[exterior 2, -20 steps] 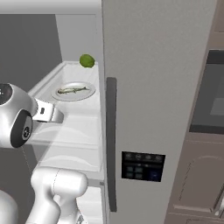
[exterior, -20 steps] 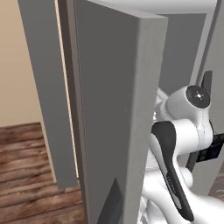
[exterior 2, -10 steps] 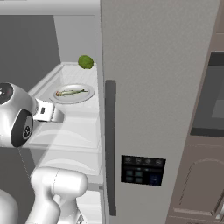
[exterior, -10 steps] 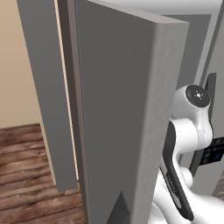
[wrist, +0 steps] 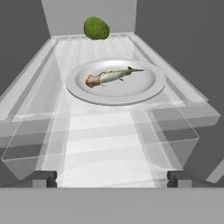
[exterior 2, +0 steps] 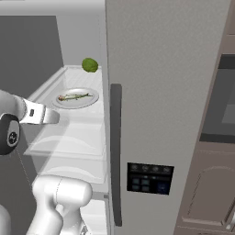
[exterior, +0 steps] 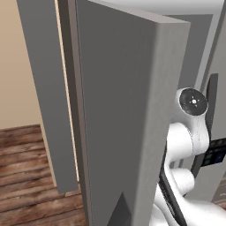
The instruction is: Retrieve the fish from the fridge and place it on the saucepan with marinade on the stove.
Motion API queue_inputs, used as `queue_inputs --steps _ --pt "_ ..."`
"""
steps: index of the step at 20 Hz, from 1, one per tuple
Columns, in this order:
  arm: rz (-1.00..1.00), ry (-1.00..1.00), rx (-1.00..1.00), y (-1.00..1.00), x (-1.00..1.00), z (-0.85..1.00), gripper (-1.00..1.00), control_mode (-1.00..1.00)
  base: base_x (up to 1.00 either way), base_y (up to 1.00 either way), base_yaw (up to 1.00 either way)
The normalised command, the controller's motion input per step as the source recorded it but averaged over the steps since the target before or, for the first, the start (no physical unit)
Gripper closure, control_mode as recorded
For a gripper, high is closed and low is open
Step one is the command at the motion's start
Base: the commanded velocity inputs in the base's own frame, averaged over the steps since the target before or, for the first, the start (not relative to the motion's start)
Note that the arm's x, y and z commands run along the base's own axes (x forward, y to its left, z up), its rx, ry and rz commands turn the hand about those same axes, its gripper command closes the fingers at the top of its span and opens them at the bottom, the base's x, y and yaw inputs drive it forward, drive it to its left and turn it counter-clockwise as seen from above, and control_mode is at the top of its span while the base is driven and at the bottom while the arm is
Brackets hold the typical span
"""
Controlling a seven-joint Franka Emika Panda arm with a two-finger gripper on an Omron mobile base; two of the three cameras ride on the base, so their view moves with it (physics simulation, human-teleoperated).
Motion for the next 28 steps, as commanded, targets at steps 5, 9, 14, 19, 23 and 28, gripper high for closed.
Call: queue_inputs --steps 5,9,14,19,23,28 --pt "-0.10 -0.09 -0.04 0.03 -0.01 0.72 -1.00 -1.00 0.00 0.00 0.00" --pt "-0.11 -0.02 -0.01 0.00 0.06 0.37 -1.00 -1.00 0.00 0.00 0.00" --pt "-0.09 0.06 0.01 0.00 0.44 0.00 -1.00 -1.00 0.00 0.00 0.00" --pt "-0.02 0.08 0.09 -0.04 0.45 0.00 -1.00 -1.00 0.00 0.00 0.00" --pt "-0.01 0.02 0.16 -0.06 0.45 0.00 -1.00 -1.00 0.00 0.00 0.00" --pt "-0.02 0.00 0.11 -0.02 0.41 -0.12 -1.00 -1.00 0.00 0.00 0.00"
